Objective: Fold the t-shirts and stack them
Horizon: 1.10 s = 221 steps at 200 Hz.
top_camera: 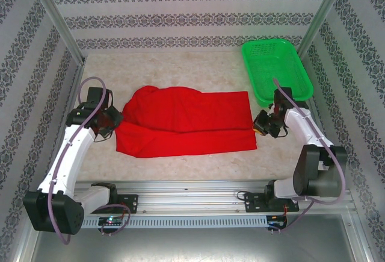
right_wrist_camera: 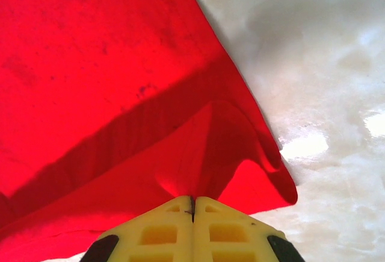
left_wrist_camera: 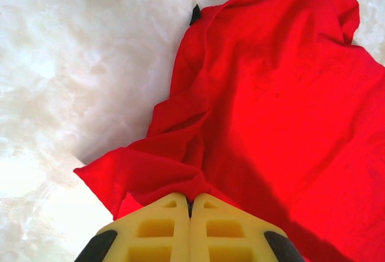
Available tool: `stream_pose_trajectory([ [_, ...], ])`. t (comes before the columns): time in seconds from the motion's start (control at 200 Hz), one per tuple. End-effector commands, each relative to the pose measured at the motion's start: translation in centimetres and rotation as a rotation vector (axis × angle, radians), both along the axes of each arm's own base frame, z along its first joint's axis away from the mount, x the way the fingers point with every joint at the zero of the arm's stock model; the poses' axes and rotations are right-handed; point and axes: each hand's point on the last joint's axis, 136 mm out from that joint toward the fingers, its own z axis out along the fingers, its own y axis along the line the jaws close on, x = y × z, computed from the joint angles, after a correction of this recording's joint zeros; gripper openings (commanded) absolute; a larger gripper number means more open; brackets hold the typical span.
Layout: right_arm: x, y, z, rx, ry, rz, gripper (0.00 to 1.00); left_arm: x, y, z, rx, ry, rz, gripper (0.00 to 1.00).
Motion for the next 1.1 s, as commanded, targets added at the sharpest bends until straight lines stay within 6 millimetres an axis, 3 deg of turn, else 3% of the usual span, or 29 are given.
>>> stream_pose_trajectory([
  [0.0,1.4,0.0,0.2,-0.024,-0.027,0.028,0.0,0.9,0.5,-0.5,0.024,-0.001,-0.018,0.0],
  [0.505,4.0,-0.3,-2.5,-0.055,0.025,0.03,0.0,6.0,-0.1,-3.2,0.013,0.024,-0.064,0.0],
  [0.859,5.2,-0.7,-3.7,-0.082,0.045,0.034,0.01,7.5,-0.1,-5.4,0.017,0.068,-0.069,0.0],
  [1.099,5.9,-0.8,-3.4,-0.089,0.031,0.034,0.06,9.3,-0.6,-5.9,-0.011,0.067,-0.079,0.0],
])
